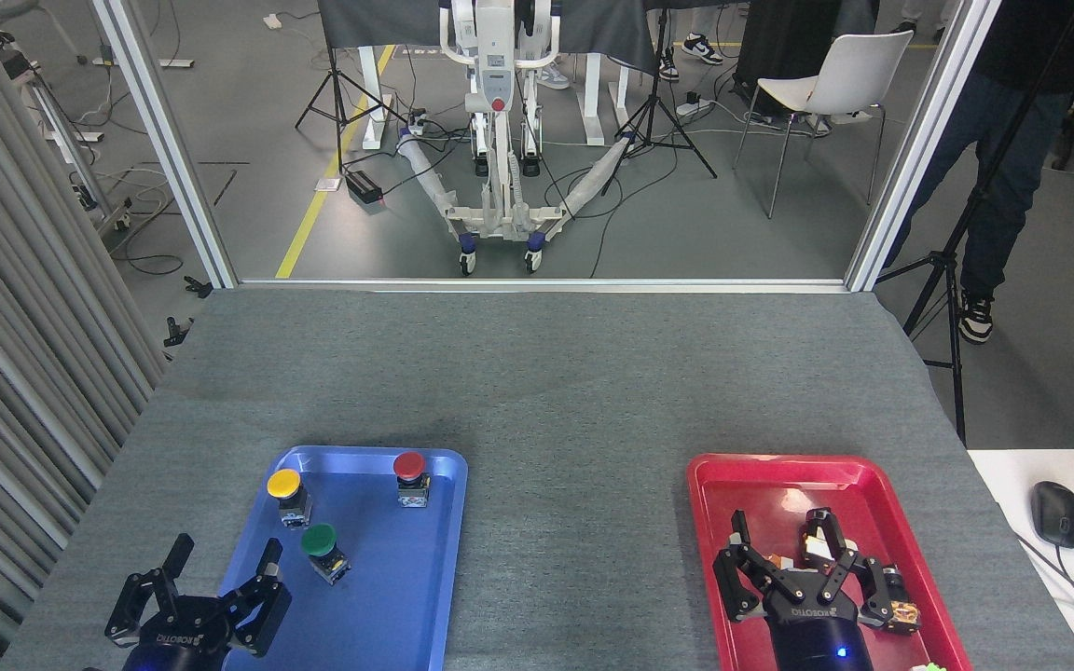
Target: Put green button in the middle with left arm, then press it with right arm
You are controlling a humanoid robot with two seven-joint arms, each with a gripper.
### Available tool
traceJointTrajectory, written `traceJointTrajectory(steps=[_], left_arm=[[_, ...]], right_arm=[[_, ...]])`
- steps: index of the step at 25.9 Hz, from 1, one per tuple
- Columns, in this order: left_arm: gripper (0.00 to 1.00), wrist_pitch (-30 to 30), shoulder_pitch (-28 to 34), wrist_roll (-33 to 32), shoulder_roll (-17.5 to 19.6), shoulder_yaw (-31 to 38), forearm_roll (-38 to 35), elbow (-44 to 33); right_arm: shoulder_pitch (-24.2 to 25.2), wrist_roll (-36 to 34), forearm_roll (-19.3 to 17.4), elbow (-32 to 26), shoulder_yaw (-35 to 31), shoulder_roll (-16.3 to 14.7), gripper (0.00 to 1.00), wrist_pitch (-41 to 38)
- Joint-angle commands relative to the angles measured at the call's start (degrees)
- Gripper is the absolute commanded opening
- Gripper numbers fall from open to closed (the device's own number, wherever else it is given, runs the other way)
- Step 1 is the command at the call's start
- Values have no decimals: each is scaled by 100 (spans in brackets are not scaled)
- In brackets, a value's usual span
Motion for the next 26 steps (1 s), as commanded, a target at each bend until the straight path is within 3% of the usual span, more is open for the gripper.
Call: traceJointTrajectory(steps=[1, 26], left_arm=[[100, -48, 10, 4, -4, -4, 11, 29], [99, -611, -184, 13, 5, -4, 28, -15]], right_arm=[[4, 19, -1, 0, -5, -3, 100, 1], [4, 19, -1, 0, -5, -12, 100, -8]])
